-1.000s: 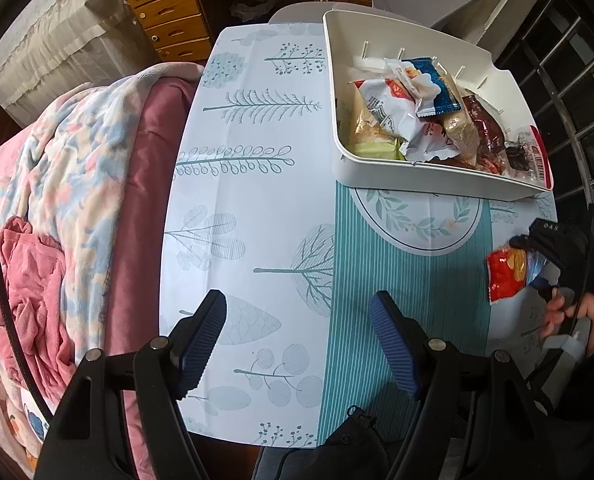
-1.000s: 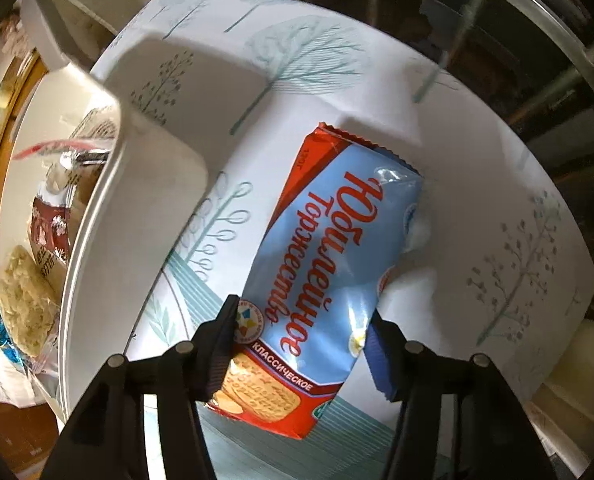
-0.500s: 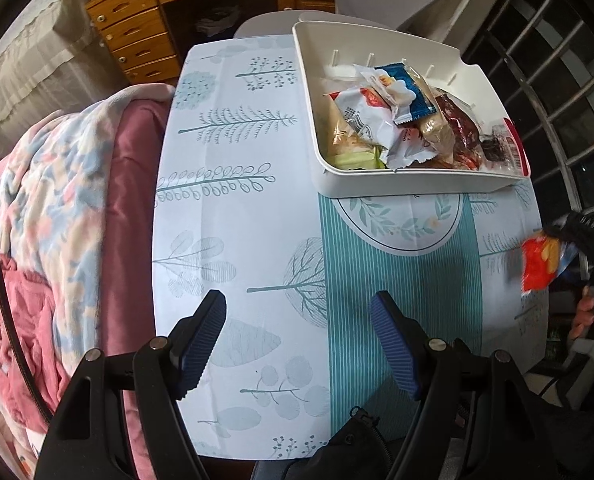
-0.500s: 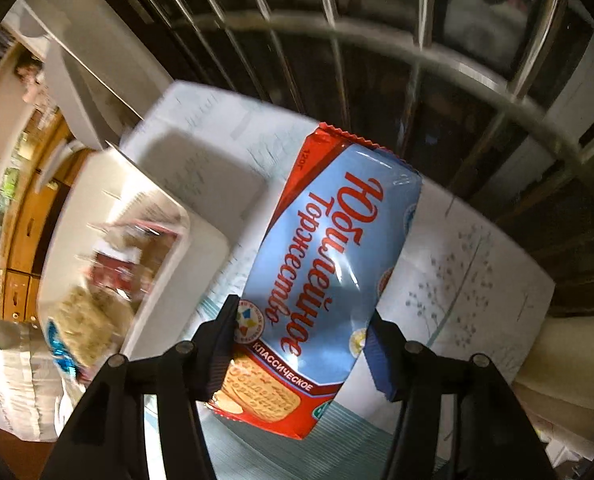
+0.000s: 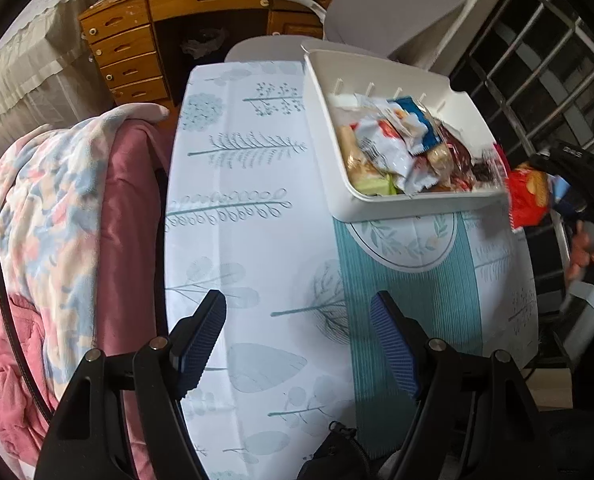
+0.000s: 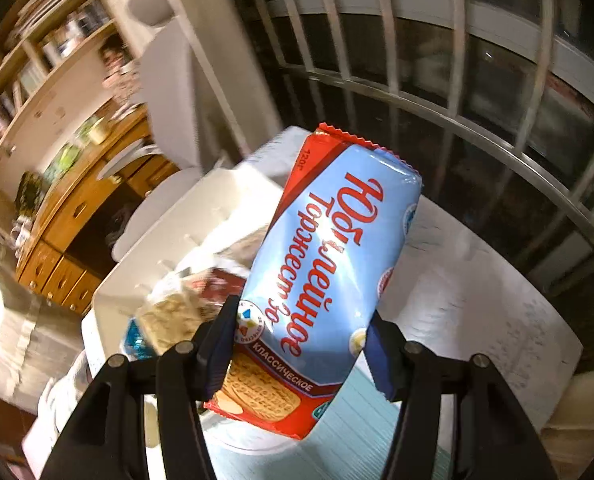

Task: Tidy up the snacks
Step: 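Lower the biscuit pack into the tray and open the right gripper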

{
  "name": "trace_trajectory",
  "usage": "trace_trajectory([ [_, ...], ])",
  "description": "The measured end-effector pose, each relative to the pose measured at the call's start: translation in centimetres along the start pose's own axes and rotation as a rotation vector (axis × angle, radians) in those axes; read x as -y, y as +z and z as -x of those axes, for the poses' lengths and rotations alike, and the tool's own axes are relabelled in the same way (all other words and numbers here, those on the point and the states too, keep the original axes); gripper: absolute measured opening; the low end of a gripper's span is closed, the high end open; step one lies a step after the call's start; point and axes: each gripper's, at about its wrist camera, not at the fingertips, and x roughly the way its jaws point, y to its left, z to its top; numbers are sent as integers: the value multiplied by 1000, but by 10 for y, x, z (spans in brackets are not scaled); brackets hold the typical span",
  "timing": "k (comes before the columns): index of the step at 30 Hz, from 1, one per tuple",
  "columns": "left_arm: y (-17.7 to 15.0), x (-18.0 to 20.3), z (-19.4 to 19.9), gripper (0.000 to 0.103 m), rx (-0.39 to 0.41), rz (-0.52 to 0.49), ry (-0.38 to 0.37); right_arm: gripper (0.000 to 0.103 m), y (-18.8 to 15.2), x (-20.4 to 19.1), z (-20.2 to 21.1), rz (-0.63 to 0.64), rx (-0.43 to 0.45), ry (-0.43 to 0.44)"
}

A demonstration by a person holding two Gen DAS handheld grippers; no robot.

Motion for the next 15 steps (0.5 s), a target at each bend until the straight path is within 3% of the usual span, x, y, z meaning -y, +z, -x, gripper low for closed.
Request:
trace_trajectory([
  [11, -5, -46, 1, 74, 14, 56, 18, 58, -1, -66, -34, 96, -9, 73],
  [15, -8, -54, 3, 74, 21, 71, 20, 65, 1, -69, -32, 138, 17, 39],
])
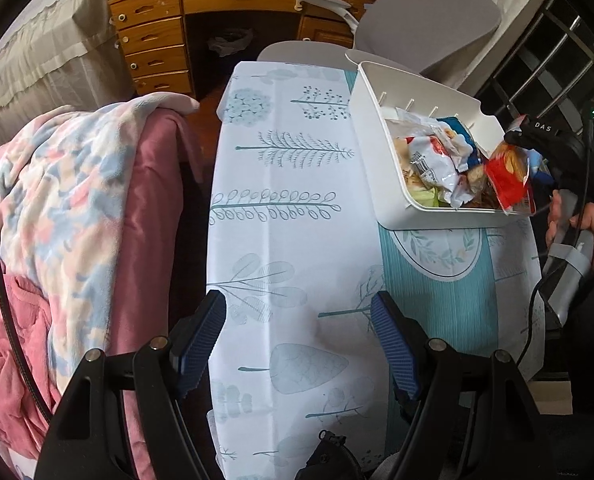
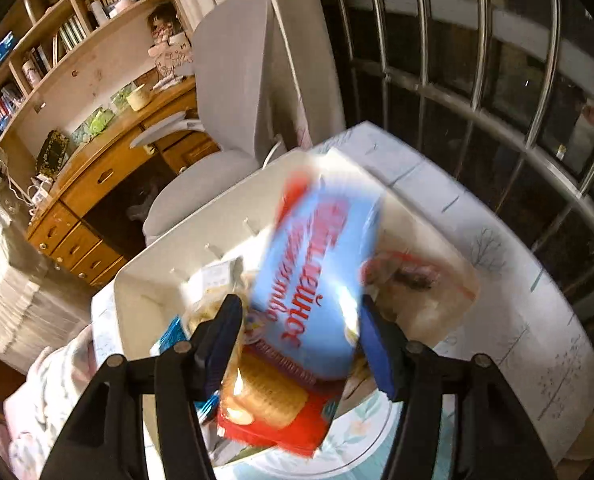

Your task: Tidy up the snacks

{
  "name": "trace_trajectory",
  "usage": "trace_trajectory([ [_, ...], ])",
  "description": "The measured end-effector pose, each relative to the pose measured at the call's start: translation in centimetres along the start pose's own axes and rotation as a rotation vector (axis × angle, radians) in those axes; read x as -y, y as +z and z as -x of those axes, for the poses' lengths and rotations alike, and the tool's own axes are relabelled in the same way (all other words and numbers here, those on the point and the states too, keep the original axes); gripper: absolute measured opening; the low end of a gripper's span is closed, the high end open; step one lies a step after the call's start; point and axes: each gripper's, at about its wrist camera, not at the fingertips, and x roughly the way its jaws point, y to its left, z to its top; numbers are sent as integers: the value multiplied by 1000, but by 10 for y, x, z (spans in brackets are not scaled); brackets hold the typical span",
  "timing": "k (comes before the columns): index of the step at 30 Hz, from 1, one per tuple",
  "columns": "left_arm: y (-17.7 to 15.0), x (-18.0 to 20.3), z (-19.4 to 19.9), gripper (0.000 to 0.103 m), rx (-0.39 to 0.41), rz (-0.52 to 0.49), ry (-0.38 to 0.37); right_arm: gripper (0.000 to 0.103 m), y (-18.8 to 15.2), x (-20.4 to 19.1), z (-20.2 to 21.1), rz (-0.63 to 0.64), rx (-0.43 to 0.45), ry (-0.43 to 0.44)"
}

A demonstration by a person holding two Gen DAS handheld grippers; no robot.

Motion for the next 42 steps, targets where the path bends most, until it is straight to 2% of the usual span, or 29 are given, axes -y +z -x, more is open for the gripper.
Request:
trace_trajectory([
  [2, -1, -1, -1, 74, -4, 0, -1, 78, 3, 1, 9, 15, 41, -3],
  [6, 0, 6, 0, 74, 0, -17, -8, 81, 7, 7, 29, 47, 79, 6],
  [9, 1, 16, 6, 75, 23, -38, -9, 82, 6, 15, 41, 69, 73, 23],
  [11, 1, 24, 11, 82, 39, -46, -7, 84, 0, 24, 46, 70, 43, 36],
  [15, -3, 38, 18, 83, 60, -41, -12, 88, -24, 40, 51, 97, -50, 67],
  [19, -14, 55, 20, 91, 61, -12, -12, 88, -57, 58, 52, 170, -155, 93],
  [24, -31, 83, 23, 94, 41, 39, -6, 88, -92, 86, 70, 270, -243, 149],
  [26, -41, 98, 29, 100, 44, 58, -7, 88, -99, 99, 81, 301, -255, 172],
  [33, -70, 150, 65, 102, 86, 96, -8, 98, -105, 145, 137, 414, -292, 253],
  [37, -86, 174, 86, 102, 106, 87, 15, 98, -100, 158, 171, 493, -300, 268],
  [39, -90, 182, 97, 102, 104, 86, -1, 98, -99, 160, 188, 527, -302, 292],
  [42, -96, 195, 120, 102, 137, 63, 17, 98, -94, 162, 216, 553, -302, 345],
])
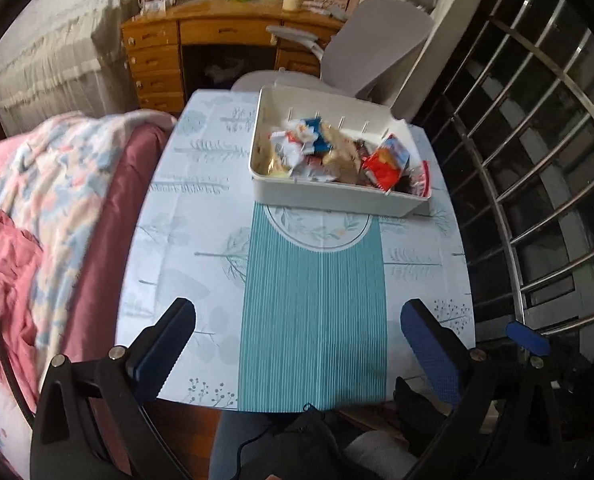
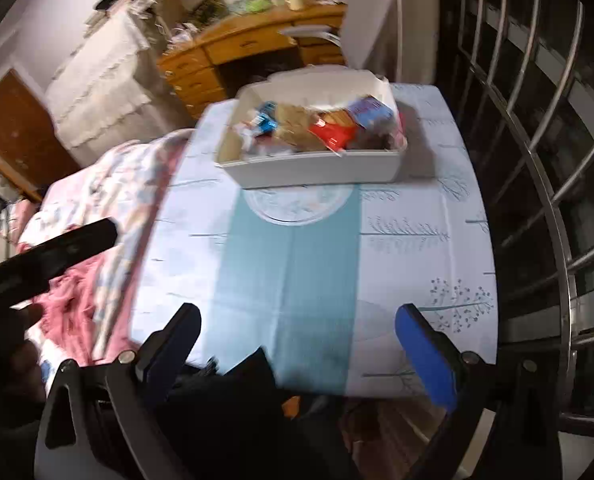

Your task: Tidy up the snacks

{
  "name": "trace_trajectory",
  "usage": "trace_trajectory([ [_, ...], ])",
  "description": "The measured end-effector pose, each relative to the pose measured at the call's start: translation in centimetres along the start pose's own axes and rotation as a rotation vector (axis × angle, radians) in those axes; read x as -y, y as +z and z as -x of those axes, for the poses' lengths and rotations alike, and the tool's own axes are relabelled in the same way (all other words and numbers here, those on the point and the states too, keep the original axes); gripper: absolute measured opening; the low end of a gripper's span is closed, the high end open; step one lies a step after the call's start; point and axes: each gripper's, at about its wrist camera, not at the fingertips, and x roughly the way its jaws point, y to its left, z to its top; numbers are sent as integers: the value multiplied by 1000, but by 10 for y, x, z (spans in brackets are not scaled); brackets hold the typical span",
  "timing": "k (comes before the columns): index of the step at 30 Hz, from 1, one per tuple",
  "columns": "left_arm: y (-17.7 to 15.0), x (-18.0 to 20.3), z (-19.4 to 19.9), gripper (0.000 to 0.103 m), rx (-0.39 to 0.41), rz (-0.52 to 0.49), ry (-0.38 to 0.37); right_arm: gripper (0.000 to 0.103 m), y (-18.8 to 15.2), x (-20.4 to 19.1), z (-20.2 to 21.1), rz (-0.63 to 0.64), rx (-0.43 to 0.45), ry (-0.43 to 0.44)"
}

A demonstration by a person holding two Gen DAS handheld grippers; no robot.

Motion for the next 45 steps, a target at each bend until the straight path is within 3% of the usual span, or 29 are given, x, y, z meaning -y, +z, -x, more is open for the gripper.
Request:
trace_trajectory([
  [3, -4, 10, 23, 102, 52, 0, 35, 98, 0, -4, 17, 2, 22, 6],
  [9, -17, 24, 29, 102, 67, 7, 86, 99, -9, -12, 25, -3, 110, 10],
  [15, -30, 32, 32, 102, 113, 7, 121, 99, -17, -9, 15, -12, 63, 18],
  [21, -35, 30, 35, 102, 118, 25, 161, 103, -19, -7, 15, -14, 68, 11],
  [45, -37, 39, 20, 102, 65, 7, 129, 103, -23, 0, 18, -26, 79, 19],
])
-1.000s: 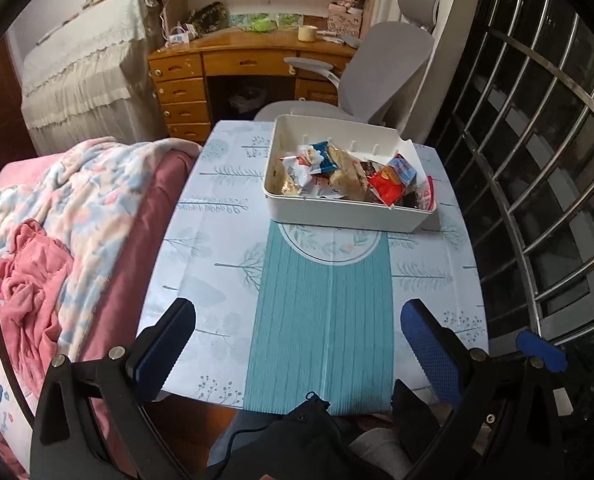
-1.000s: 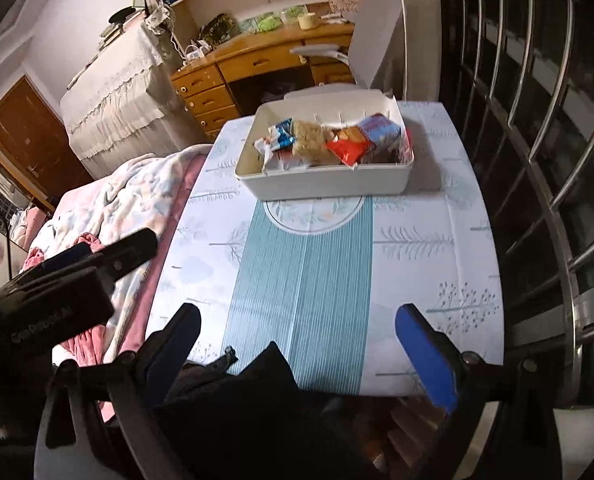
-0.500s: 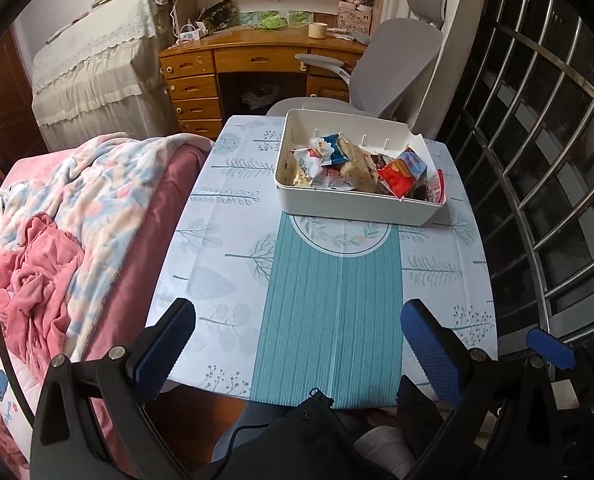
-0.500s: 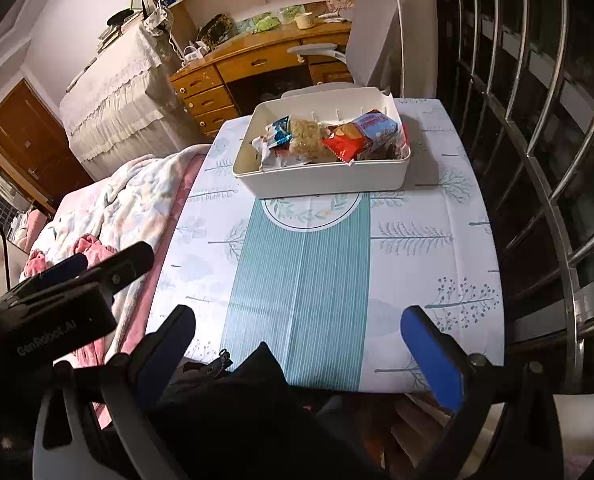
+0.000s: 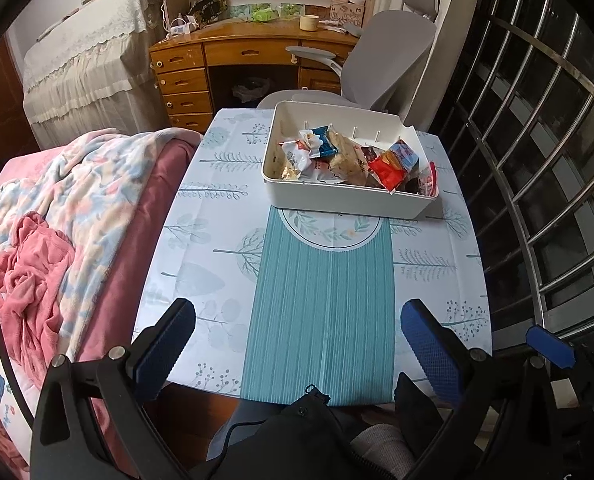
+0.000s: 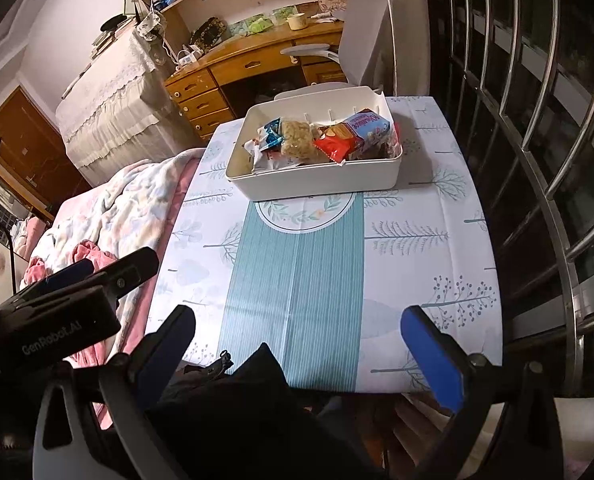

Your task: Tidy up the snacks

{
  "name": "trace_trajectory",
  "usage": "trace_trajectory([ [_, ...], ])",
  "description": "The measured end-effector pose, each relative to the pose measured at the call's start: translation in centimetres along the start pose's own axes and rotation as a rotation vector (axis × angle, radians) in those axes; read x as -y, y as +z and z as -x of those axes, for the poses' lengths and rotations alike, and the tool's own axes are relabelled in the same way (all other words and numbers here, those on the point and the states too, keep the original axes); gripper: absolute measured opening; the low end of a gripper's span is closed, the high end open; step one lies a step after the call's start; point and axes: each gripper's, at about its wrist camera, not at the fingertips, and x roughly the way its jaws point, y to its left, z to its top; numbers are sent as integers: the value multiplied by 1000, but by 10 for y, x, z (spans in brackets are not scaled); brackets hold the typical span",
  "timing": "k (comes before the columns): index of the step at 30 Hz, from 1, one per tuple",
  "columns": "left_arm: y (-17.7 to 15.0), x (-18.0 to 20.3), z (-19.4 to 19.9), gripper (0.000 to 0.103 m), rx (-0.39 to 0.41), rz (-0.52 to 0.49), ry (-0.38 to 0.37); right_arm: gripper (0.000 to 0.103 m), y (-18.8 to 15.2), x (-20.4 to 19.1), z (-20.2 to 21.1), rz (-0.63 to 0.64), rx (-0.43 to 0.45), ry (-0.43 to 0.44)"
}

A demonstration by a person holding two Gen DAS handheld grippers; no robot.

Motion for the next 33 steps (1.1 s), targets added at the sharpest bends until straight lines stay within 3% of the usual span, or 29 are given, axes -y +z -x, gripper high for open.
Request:
trace_trajectory([
  [33, 3, -2, -3, 102, -4, 4, 0, 103, 0, 10, -3, -18, -17, 2],
])
